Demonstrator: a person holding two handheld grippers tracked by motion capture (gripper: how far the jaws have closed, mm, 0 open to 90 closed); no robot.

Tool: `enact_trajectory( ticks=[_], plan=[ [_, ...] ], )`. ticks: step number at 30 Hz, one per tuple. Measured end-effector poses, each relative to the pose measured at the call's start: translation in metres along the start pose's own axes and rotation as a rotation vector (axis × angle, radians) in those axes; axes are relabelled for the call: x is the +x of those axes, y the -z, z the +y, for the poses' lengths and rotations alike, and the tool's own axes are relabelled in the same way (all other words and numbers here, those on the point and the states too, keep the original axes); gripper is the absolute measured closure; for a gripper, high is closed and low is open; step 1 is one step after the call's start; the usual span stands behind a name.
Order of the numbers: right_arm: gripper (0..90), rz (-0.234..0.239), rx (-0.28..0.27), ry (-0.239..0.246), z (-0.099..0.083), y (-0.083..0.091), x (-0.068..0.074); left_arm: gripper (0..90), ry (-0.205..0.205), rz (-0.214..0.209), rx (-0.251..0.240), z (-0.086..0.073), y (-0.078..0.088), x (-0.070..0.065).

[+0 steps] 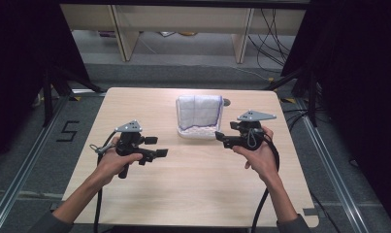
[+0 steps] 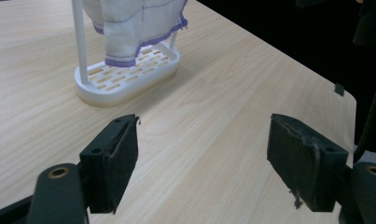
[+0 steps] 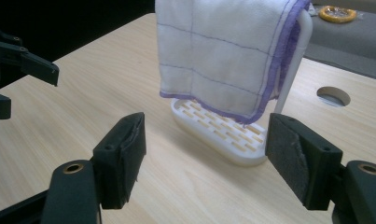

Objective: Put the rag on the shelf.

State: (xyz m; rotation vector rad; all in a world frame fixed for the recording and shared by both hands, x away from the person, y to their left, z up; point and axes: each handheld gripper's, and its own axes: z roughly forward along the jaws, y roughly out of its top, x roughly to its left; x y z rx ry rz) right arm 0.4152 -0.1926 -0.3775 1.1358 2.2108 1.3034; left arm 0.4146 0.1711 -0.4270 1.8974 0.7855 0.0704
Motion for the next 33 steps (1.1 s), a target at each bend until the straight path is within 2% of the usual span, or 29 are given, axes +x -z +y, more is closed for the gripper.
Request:
enact_trajectory(
  ticks=[1,2,3,4,5,6,7,8,9,10,12,13,15,16,20,21,22,26,27,29,30,32,33],
  plan=[
    [30.0,-0.001,-0.019,0.015,-0.001,-0.002,0.0,24.2,-0.005,-0.004,0.004,-0.001,-0.001,0.0],
    [30.0,0.003,-0.006,0.027,-0.001,0.0,0.0,23.9,-0.008,-0.003,0.009,-0.002,-0.001,0.0],
    [29.9,0.009,-0.018,0.018,-0.003,-0.002,0.002,23.6,-0.004,0.004,0.008,-0.003,-0.002,-0.001],
    [29.8,0.01,-0.009,0.015,-0.003,-0.001,0.003,23.6,-0.004,-0.003,0.012,-0.004,-0.002,-0.001],
    [29.7,0.005,-0.023,0.035,-0.004,-0.001,0.003,23.6,-0.002,0.006,0.007,-0.005,-0.002,-0.002],
    [29.7,0.014,-0.003,0.005,-0.004,0.0,0.007,23.6,-0.005,-0.006,0.018,-0.006,-0.001,-0.002],
    [29.7,0.003,-0.016,0.033,-0.005,0.0,0.006,23.5,-0.007,0.001,0.017,-0.007,-0.001,-0.002],
    [29.7,0.005,-0.019,0.019,-0.007,0.0,0.009,23.5,-0.008,-0.004,0.014,-0.007,0.0,-0.002],
    [29.4,0.0,-0.018,0.041,-0.008,0.0,0.009,23.4,-0.002,-0.001,0.014,-0.008,0.0,-0.003],
    [29.4,0.005,-0.007,0.044,-0.009,0.0,0.01,23.4,-0.004,-0.007,0.015,-0.009,0.001,-0.004],
    [29.4,0.023,-0.002,0.019,-0.012,0.0,0.016,23.4,-0.003,0.006,0.006,-0.011,0.002,-0.005],
    [29.4,0.012,-0.001,0.053,-0.013,0.0,0.015,23.4,-0.004,-0.004,0.013,-0.012,0.002,-0.005],
    [29.2,0.017,0.01,0.033,-0.017,0.001,0.018,23.4,-0.004,-0.009,0.018,-0.014,0.003,-0.007],
    [29.2,0.017,0.001,0.049,-0.017,0.001,0.017,23.4,-0.004,-0.012,0.022,-0.016,0.003,-0.008],
    [29.2,0.02,0.016,0.048,-0.025,0.0,0.019,23.4,-0.009,-0.01,0.029,-0.022,0.005,-0.009],
    [29.2,0.027,0.026,0.035,-0.028,0.0,0.022,23.4,-0.006,-0.011,0.023,-0.024,0.005,-0.009],
    [29.2,0.025,0.019,0.048,-0.03,-0.001,0.021,23.3,-0.005,0.0,0.03,-0.025,0.005,-0.009],
    [29.2,0.04,0.023,0.01,-0.04,-0.001,0.024,23.4,-0.003,0.02,0.031,-0.037,0.008,-0.009],
    [29.2,0.035,0.025,0.028,-0.042,-0.001,0.022,23.4,0.003,0.016,0.037,-0.042,0.008,-0.008],
    [29.2,0.044,0.028,0.005,-0.05,-0.001,0.024,23.4,0.012,0.018,0.033,-0.048,0.009,-0.008],
    [29.2,0.044,0.033,-0.014,-0.054,-0.001,0.025,23.5,0.001,0.034,0.043,-0.052,0.01,-0.009],
    [29.2,0.056,0.019,0.003,-0.064,-0.003,0.023,23.4,-0.005,0.035,0.051,-0.057,0.01,-0.01],
    [29.2,0.041,0.022,0.013,-0.067,-0.002,0.022,23.4,-0.003,0.038,0.053,-0.058,0.011,-0.011]
  ],
)
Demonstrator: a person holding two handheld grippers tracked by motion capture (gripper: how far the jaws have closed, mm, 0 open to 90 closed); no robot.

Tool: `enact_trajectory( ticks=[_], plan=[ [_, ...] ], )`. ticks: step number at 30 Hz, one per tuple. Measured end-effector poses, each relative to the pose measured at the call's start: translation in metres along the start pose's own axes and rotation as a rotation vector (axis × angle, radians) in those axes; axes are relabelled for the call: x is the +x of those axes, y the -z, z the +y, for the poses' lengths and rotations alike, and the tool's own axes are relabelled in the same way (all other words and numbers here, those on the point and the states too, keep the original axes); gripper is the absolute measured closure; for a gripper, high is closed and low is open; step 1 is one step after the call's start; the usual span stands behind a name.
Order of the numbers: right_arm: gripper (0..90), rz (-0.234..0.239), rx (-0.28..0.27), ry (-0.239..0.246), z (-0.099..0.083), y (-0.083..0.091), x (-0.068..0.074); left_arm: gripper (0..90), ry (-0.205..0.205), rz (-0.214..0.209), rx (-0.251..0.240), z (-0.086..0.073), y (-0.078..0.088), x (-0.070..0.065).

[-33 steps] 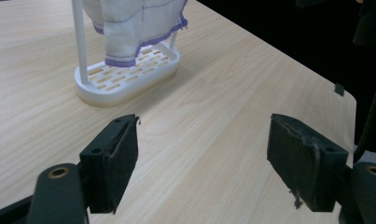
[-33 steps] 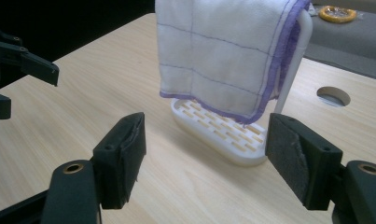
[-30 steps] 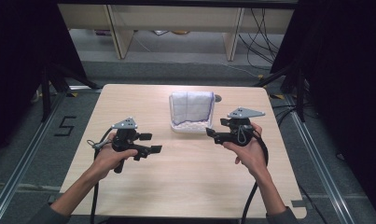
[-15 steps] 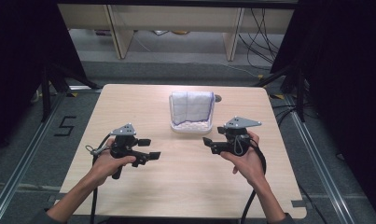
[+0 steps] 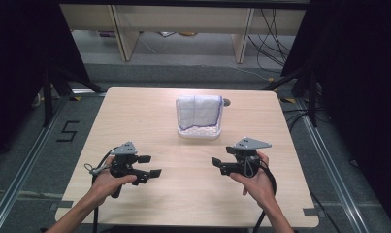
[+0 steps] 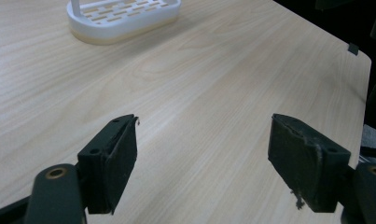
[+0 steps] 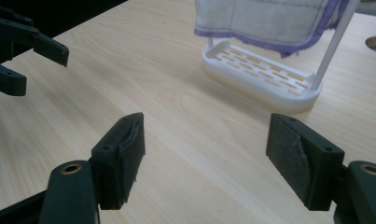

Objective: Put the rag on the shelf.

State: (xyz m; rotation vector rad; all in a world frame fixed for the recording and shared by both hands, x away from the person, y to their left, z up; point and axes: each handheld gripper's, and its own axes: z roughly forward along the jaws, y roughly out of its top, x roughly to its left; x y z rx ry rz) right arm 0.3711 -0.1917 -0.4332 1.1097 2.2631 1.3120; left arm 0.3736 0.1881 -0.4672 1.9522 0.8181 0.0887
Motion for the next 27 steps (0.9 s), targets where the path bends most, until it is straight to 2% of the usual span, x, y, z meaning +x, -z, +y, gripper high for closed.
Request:
enact_trajectory(
  ticks=[1,2,3,4,8,9,10,11,12,13,14,16,18,19,20,21,24,26,27],
  plan=[
    [29.2,0.013,0.01,-0.041,-0.003,0.0,0.003,23.4,0.003,-0.006,-0.001,-0.002,0.0,-0.001],
    [29.2,0.008,0.011,-0.018,-0.006,0.0,0.001,23.4,0.006,-0.011,-0.003,-0.003,0.0,-0.002],
    [29.2,0.015,0.014,-0.05,-0.008,-0.001,0.003,23.4,-0.001,-0.01,-0.007,-0.005,0.0,-0.003],
    [29.2,0.026,0.012,-0.03,-0.011,-0.003,0.002,23.4,-0.009,0.001,0.002,-0.007,0.001,-0.004],
    [29.1,0.035,0.032,-0.053,-0.017,-0.003,0.007,23.4,-0.009,-0.003,-0.004,-0.014,0.002,-0.008],
    [29.1,0.037,0.02,-0.016,-0.019,-0.004,0.006,23.3,-0.013,0.0,0.0,-0.016,0.002,-0.009],
    [29.0,0.031,0.033,-0.025,-0.02,-0.002,0.009,23.3,-0.019,0.001,0.007,-0.018,0.002,-0.009],
    [28.9,0.037,0.02,-0.041,-0.022,-0.003,0.012,23.3,-0.019,0.008,0.012,-0.02,0.002,-0.01],
    [28.9,0.047,0.021,-0.025,-0.023,-0.004,0.012,23.3,-0.02,0.009,0.014,-0.021,0.002,-0.011],
    [28.9,0.034,0.019,0.002,-0.024,-0.004,0.011,23.3,-0.022,0.005,0.017,-0.023,0.002,-0.011],
    [28.9,0.048,0.035,-0.026,-0.025,-0.003,0.015,23.3,-0.023,-0.001,0.015,-0.025,0.002,-0.011],
    [28.8,0.044,0.033,-0.009,-0.028,-0.003,0.016,23.3,-0.029,0.007,0.025,-0.028,0.003,-0.013],
    [28.8,0.043,0.048,-0.034,-0.031,-0.001,0.02,23.3,-0.031,0.009,0.029,-0.031,0.004,-0.014],
    [28.8,0.061,0.036,-0.029,-0.032,-0.003,0.02,23.3,-0.036,0.006,0.036,-0.032,0.004,-0.014],
    [28.8,0.06,0.052,-0.033,-0.033,-0.001,0.021,23.2,-0.034,0.01,0.036,-0.034,0.004,-0.015],
    [28.8,0.052,0.042,-0.01,-0.034,-0.001,0.021,23.3,-0.041,0.01,0.038,-0.036,0.005,-0.015],
    [28.7,0.067,0.045,-0.015,-0.039,-0.001,0.024,23.2,-0.035,0.013,0.033,-0.04,0.005,-0.018],
    [28.4,0.069,0.052,-0.008,-0.042,-0.001,0.028,23.2,-0.043,0.01,0.04,-0.042,0.007,-0.019],
    [28.2,0.053,0.06,-0.005,-0.043,0.001,0.03,23.3,-0.038,0.01,0.039,-0.043,0.007,-0.021]
  ],
)
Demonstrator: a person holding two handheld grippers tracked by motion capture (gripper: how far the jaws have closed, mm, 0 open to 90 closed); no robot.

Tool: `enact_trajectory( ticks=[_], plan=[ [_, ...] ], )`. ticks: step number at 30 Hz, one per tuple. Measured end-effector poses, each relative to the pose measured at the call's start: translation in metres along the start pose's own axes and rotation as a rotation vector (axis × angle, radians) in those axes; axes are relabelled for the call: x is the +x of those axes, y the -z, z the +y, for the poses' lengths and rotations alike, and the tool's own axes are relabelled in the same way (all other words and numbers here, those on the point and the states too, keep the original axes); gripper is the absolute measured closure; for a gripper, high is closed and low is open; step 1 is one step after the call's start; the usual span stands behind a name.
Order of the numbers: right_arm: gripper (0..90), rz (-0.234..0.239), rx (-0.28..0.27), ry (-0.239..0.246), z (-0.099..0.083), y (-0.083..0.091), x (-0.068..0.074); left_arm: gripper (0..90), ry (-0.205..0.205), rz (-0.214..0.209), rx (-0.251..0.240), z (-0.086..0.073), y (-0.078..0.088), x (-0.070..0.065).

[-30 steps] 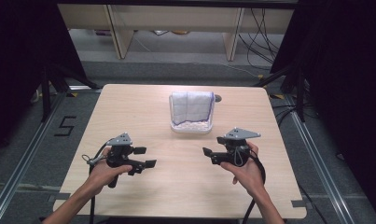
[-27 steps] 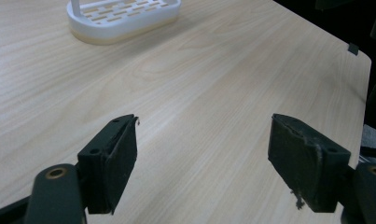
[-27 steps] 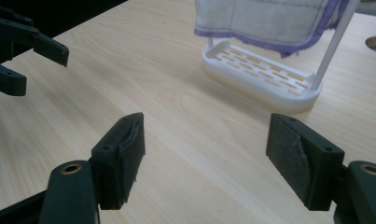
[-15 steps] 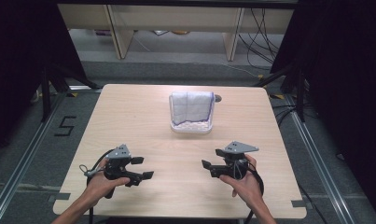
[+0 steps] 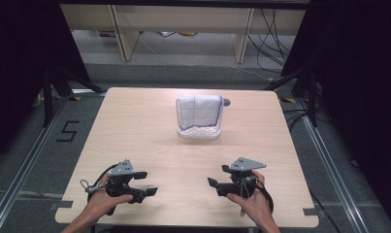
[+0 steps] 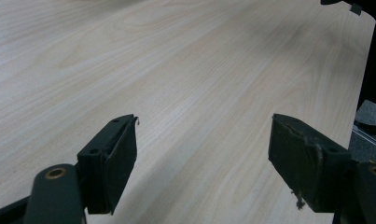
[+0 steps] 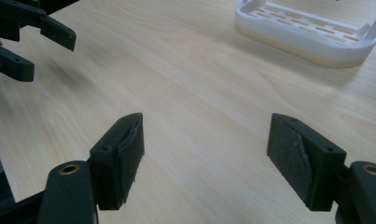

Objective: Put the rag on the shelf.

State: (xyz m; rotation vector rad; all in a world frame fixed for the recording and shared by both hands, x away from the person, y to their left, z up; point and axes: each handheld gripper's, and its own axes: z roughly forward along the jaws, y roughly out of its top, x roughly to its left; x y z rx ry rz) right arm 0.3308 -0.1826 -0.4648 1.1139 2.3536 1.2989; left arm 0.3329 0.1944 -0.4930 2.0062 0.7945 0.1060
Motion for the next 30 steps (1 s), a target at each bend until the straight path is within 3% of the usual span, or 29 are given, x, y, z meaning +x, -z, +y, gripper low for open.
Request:
enact_trajectory(
  ticks=[2,4,7,11,14,16,18,23,27,30],
  plan=[
    [27.0,0.023,0.015,-0.021,-0.003,0.001,0.004,23.2,-0.007,0.001,0.006,-0.002,0.001,-0.002],
    [25.8,0.009,0.024,0.009,-0.006,0.002,0.004,23.2,-0.005,-0.015,0.002,-0.006,0.001,-0.004],
    [23.2,0.021,0.024,0.01,-0.012,0.002,0.006,23.2,0.004,-0.008,-0.007,-0.01,0.002,-0.009],
    [22.3,0.007,0.04,0.006,-0.018,0.006,0.008,23.1,-0.027,0.02,0.023,-0.015,0.002,-0.013],
    [21.5,0.006,0.046,-0.004,-0.022,0.007,0.01,23.0,-0.046,0.006,0.039,-0.018,0.003,-0.014],
    [21.1,0.013,0.041,-0.009,-0.026,0.007,0.01,22.9,-0.027,0.008,0.036,-0.02,0.003,-0.016],
    [20.8,0.027,0.066,-0.035,-0.029,0.009,0.012,22.8,-0.023,0.006,0.036,-0.023,0.001,-0.019],
    [20.7,0.014,0.101,-0.015,-0.036,0.01,0.016,22.5,-0.076,0.023,0.071,-0.026,0.002,-0.024],
    [20.7,0.012,0.132,-0.021,-0.041,0.011,0.02,21.8,-0.067,0.024,0.059,-0.03,0.0,-0.026],
    [20.6,0.029,0.137,-0.012,-0.043,0.009,0.02,21.7,-0.077,0.027,0.083,-0.03,-0.001,-0.024]
  ],
)
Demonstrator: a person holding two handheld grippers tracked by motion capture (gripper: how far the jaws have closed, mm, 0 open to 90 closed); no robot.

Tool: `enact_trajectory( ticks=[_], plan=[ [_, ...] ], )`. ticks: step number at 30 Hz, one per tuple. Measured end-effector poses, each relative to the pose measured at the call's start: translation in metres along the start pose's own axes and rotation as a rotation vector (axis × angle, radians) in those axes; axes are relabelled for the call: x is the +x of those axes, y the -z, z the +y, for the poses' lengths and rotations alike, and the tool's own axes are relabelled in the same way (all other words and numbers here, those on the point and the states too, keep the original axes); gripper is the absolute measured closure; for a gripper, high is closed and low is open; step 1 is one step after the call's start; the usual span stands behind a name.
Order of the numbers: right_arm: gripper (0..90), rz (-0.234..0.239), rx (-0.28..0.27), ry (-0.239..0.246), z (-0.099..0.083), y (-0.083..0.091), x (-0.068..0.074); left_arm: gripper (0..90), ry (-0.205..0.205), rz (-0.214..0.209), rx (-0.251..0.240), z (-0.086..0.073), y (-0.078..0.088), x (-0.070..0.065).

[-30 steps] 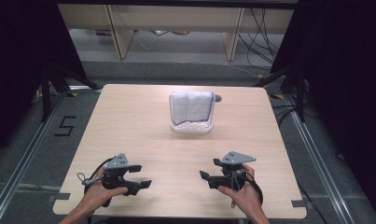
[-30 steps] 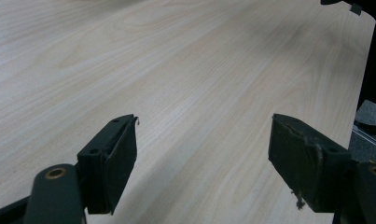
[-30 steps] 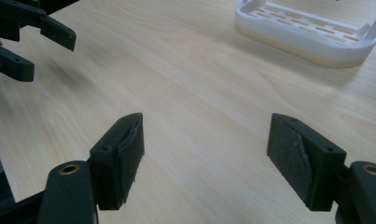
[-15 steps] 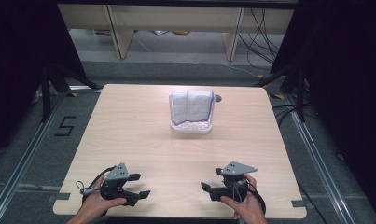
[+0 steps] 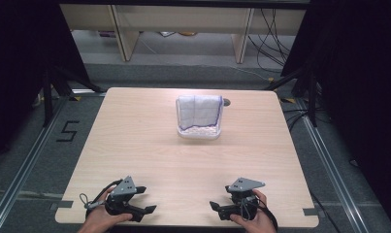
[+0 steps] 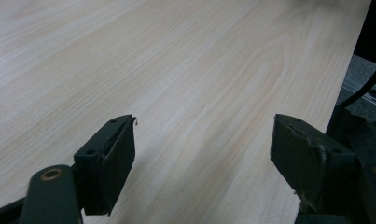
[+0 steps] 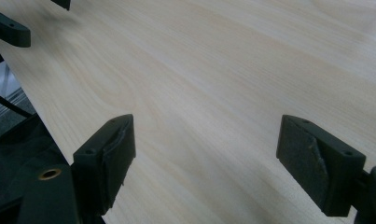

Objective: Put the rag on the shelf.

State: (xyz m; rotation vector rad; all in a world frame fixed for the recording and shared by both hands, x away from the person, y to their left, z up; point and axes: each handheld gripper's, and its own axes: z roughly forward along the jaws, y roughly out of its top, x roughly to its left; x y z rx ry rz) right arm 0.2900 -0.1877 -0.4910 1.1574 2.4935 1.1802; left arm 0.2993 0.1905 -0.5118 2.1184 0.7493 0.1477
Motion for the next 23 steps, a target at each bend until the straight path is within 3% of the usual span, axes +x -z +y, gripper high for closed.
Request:
enact_trajectory(
  ticks=[2,3,4,6,10,17,20,21,23],
  plan=[
    [20.6,0.011,0.01,-0.001,-0.0002,0.0001,-0.0001,21.7,0.019,0.0,-0.01,-0.0002,-0.0011,0.0001],
    [20.6,0.012,0.012,0.0,-0.0002,0.0002,-0.0003,21.7,0.001,0.01,0.008,0.0,0.0003,0.0022],
    [20.6,0.01,0.012,0.001,-0.0003,0.0002,-0.0003,21.7,0.019,0.003,-0.011,-0.0002,-0.0005,0.001],
    [20.6,-0.02,0.018,0.001,-0.0005,0.0005,0.0003,21.7,0.018,0.005,-0.007,0.0,0.0,0.0022],
    [20.9,-0.018,0.02,0.034,-0.0003,-0.0015,-0.0009,21.7,0.038,0.01,-0.002,-0.0001,-0.0006,0.003],
    [20.9,-0.025,0.024,0.011,-0.0001,0.0,0.0006,21.7,0.021,0.009,-0.005,-0.0001,-0.0012,0.0033],
    [21.0,-0.033,0.019,0.025,0.0,0.0,0.0004,21.7,0.012,0.014,0.002,0.0001,-0.0007,0.0043],
    [21.0,-0.033,0.028,0.012,0.0,0.0002,0.0007,21.7,0.031,0.015,0.002,0.0,-0.0008,0.0035],
    [21.0,-0.026,0.024,0.017,-0.0001,-0.0006,-0.0009,21.7,0.023,0.012,-0.003,0.0002,-0.0007,0.004]
  ],
)
